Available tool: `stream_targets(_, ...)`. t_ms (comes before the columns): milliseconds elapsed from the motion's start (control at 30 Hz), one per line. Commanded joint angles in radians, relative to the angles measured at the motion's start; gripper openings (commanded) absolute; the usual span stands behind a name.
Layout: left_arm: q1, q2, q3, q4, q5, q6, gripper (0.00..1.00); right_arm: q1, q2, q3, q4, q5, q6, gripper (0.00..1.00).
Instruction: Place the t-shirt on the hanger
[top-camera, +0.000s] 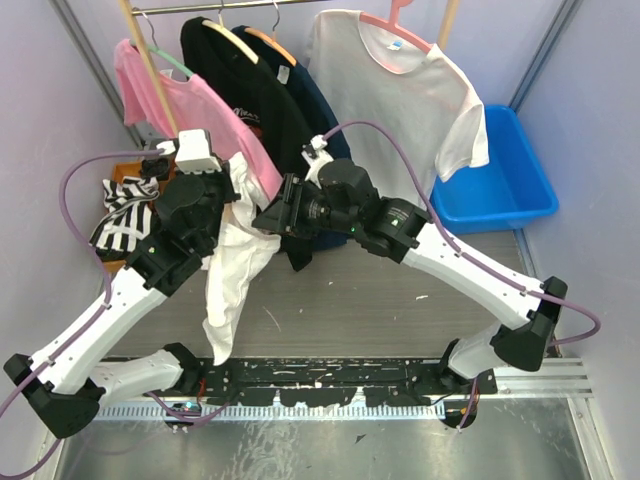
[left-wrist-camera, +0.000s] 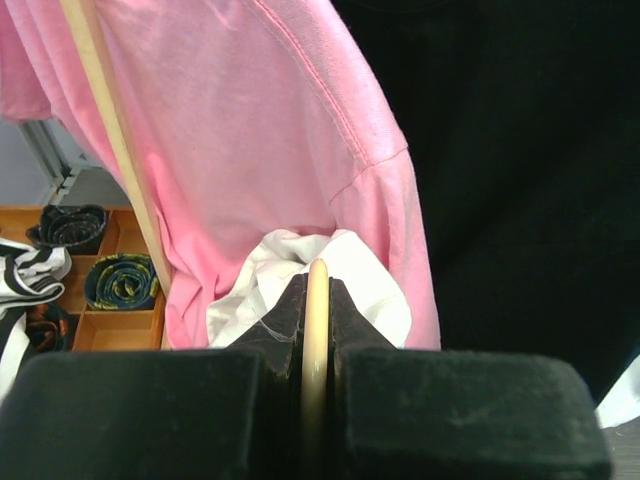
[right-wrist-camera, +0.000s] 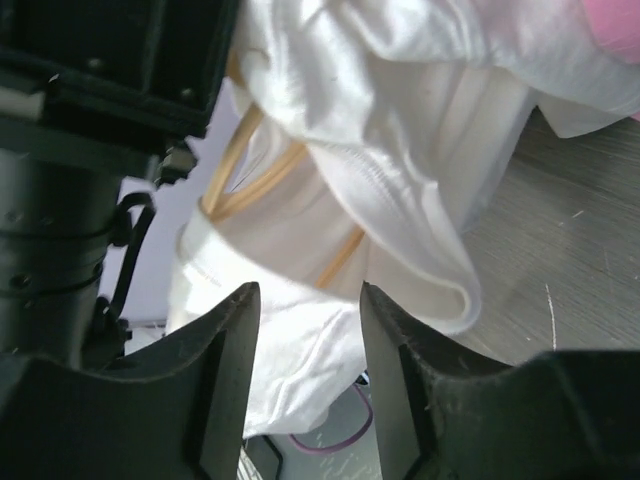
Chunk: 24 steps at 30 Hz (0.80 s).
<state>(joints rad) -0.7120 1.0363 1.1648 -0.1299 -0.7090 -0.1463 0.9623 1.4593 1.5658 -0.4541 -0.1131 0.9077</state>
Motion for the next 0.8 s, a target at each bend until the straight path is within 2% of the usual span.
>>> stream_targets(0, -0.004, -0.008, 0.045, -0.013, 0.025, -0.021, 0.0, 0.0, -0.115, -0.026, 0.099, -0.072, -0.03, 0.53)
stream_targets(267, -0.006, 0.022, 0.068, -0.032, 0.022, -0.029, 0.0, 0.07, -0.224, -0.166, 0.219, -0.142, 0.017, 0.53)
stream_targets(467, -0.005, 0.023, 0.073, -0.042, 0.027, -0.04, 0.0, 0.172, -0.149, -0.126, 0.246, -0.117, 0.019, 0.53)
stream_targets(767, -0.006, -0.003, 0.086, -0.076, 0.039, -0.053, 0.0, 0.201, -0.033, -0.051, 0.289, -0.102, 0.031, 0.5)
